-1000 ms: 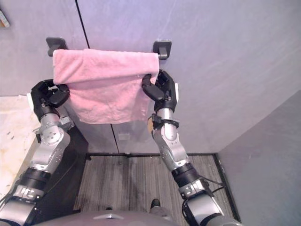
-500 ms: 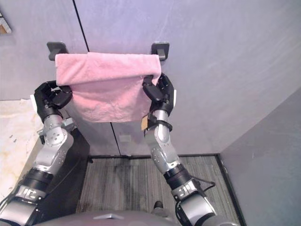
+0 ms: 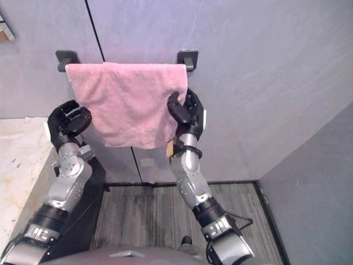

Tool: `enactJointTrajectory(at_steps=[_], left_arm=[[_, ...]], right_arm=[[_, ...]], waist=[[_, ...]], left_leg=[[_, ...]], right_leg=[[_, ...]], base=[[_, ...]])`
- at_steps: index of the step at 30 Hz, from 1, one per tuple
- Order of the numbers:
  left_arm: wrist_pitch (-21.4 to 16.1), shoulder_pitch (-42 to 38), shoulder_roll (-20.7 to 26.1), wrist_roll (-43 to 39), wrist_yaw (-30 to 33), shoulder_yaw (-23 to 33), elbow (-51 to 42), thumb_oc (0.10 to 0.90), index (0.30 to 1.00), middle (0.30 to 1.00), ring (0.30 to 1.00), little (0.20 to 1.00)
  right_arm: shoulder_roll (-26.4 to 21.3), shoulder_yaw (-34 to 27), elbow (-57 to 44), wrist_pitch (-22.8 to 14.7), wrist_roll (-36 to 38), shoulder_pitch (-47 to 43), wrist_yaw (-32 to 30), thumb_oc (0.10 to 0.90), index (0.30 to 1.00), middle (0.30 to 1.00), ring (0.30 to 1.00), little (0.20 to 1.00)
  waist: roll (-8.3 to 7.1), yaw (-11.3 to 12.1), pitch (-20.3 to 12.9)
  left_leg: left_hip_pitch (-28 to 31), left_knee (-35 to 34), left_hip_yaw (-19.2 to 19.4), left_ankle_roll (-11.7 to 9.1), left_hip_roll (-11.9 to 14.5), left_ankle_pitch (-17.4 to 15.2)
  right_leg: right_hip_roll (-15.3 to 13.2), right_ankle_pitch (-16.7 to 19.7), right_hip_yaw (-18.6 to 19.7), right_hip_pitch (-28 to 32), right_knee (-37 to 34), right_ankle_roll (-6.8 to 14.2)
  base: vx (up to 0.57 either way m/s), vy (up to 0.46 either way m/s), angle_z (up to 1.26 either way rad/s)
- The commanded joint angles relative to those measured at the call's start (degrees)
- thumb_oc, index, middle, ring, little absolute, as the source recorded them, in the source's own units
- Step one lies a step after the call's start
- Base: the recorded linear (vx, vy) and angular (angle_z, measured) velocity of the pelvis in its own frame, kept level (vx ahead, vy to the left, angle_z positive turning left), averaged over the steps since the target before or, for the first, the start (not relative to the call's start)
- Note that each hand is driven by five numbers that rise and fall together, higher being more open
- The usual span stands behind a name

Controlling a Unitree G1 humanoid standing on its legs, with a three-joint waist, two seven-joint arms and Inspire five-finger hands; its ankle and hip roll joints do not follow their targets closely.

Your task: Organize the bathroom.

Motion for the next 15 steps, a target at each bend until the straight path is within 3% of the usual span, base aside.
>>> enactJointTrajectory(at_steps=[1,5,8,10,11,13,15], left_arm=[[-2.9,-1.9,-0.4,-4.6,-2.1,2.8,-0.2,0.8,0.9,0.9,0.9,0.9],[-0.3,1.8,-2.5,-11.5,-7.1,2.1,-0.7,0.8,0.9,0.9,0.9,0.9],[2.5,6.1,-2.9,-13.3,-11.3,2.7,0.2,0.8,0.9,0.9,0.9,0.9],[2.3,7.8,-2.7,-13.0,-13.1,2.9,2.0,0.8,0.9,0.9,0.9,0.9],[6.1,9.0,-2.6,-14.2,-17.1,3.2,3.4,0.8,0.9,0.9,0.9,0.9],[6.5,9.7,-2.6,-14.3,-18.7,2.9,4.5,0.8,0.9,0.9,0.9,0.9],[9.5,11.9,-2.1,-13.9,-25.4,2.6,8.4,0.8,0.9,0.9,0.9,0.9]], right_arm=[[-3.8,-4.9,-0.5,-3.4,-6.1,3.8,-1.5,0.8,0.9,0.9,0.9,0.9],[-4.3,-6.6,0.2,-1.2,-6.8,7.7,-1.1,0.8,0.9,0.9,0.9,0.9],[-4.5,-8.2,2.3,-0.1,-9.2,10.5,-0.6,0.8,0.9,0.9,0.9,0.9],[-4.6,-9.1,4.1,0.0,-8.9,11.7,-0.2,0.8,0.9,0.9,0.9,0.9],[-4.8,-9.7,6.0,0.2,-9.4,12.2,-0.2,0.8,0.9,0.9,0.9,0.9],[-4.9,-9.9,6.6,0.5,-9.6,12.6,-0.3,0.8,0.9,0.9,0.9,0.9],[-5.4,-10.7,9.8,1.2,-11.8,13.5,0.5,0.8,0.9,0.9,0.9,0.9]], waist=[[1.1,-1.1,-0.3],[1.02,-1.4,0.4],[1.04,-1.7,1.0],[1.08,-1.8,1.3],[1.1,-1.8,1.5],[1.2,-1.8,1.5],[1.46,-1.8,1.9]], left_leg=[[0.0,-0.1,1.1,3.8,-4.4,-3.1],[-0.1,-0.1,1.3,4.0,-4.2,-3.2],[0.0,-0.1,1.7,4.1,-4.0,-3.2],[-0.1,-0.1,1.8,4.1,-4.0,-3.2],[0.1,-0.1,1.9,4.2,-4.0,-3.3],[0.0,-0.1,2.0,4.2,-4.0,-3.3],[-0.1,-0.1,2.2,4.2,-4.0,-3.3]], right_leg=[[2.9,-8.9,-0.4,1.7,3.9,2.5],[2.9,-8.8,-0.1,1.2,4.4,2.6],[3.0,-8.7,0.0,1.0,4.5,2.6],[3.0,-8.6,0.0,1.0,4.5,2.7],[3.1,-8.6,0.0,1.1,4.4,2.7],[3.1,-8.5,0.0,1.0,4.3,2.7],[3.1,-8.3,-0.1,1.0,4.1,2.7]], base=[[-0.05,-0.029,-0.03],[-0.06,-0.025,-0.05],[-0.05,-0.023,-0.11],[-0.05,-0.007,-0.04],[-0.04,0.0,-0.03],[-0.04,0.005,-0.01],[-0.06,0.011,-0.01]])
